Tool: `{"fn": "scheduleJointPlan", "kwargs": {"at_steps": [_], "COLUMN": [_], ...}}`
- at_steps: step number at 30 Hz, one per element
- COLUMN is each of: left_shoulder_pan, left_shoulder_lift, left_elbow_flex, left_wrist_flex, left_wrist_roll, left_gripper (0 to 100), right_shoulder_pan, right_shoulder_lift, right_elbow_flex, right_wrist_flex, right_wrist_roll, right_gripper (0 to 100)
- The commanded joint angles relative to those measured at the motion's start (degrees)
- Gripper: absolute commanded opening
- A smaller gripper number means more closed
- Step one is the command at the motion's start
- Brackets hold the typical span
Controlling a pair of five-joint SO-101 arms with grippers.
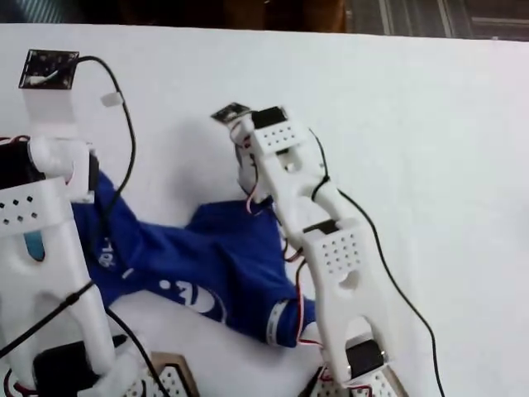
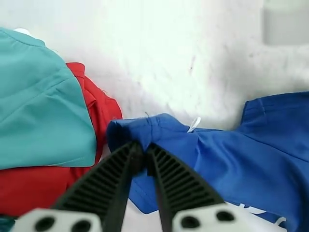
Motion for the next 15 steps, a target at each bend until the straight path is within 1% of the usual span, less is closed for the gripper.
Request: {"fn": "scheduleJointPlan", "kwargs": {"at_steps": [1,5,13,15], "left_shoulder_pan": [0.53,0.53,-0.09,-0.97], "left_shoulder_lift": [-1.32,-1.32,-1.85,-1.85], "left_elbow_flex": [-0.13,-0.13,-1.8,-4.18], "left_wrist_flex": [-0.79,-1.23,-2.2,-1.85], "left_wrist_roll": [-0.62,-0.44,0.0,1.58], "left_gripper": [3,3,3,3], "right_shoulder_pan": [0.31,0.22,-0.04,0.22], "right_shoulder_lift": [-8.4,-17.89,-40.48,-45.05], "right_elbow_flex": [-2.46,-6.33,-6.42,-6.42], "right_wrist_flex": [3.56,7.6,7.6,7.6], "right_wrist_roll": [-0.44,-0.44,-0.35,-0.35], "right_gripper": [2.0,2.0,1.9,1.9]}}
